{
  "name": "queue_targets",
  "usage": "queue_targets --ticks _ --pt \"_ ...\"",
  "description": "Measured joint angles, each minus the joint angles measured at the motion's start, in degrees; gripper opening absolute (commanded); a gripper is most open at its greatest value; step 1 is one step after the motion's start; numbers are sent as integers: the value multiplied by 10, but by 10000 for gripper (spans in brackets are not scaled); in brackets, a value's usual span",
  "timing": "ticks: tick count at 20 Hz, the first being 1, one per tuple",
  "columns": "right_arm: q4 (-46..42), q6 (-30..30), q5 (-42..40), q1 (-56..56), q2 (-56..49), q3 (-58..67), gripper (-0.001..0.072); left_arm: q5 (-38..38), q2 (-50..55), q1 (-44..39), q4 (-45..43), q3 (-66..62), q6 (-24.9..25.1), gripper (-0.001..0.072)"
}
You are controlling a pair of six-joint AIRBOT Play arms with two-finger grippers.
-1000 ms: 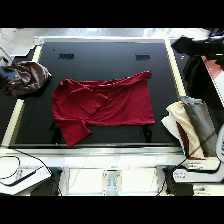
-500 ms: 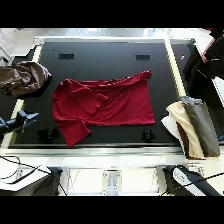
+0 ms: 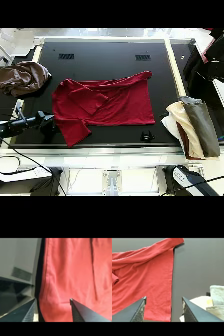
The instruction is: Fold the shirts.
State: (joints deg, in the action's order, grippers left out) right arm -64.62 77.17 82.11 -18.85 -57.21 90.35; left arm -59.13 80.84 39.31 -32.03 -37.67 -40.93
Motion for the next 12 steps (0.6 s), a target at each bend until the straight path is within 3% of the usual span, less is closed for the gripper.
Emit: queue_targets --ticks 3,6,9,12 --pt "5 0 0 0 0 0 509 10 15 -40 -21 -24 -27 451" --pt "2 -7 3 0 4 -14 508 10 28 -76 -47 -45 -42 30" --pt "-11 -1 -1 -1 42 -133 511 -2 33 -101 -48 -63 -51 21" --pt "24 108 -152 -1 126 -397 511 -23 33 -110 -48 -73 -52 21"
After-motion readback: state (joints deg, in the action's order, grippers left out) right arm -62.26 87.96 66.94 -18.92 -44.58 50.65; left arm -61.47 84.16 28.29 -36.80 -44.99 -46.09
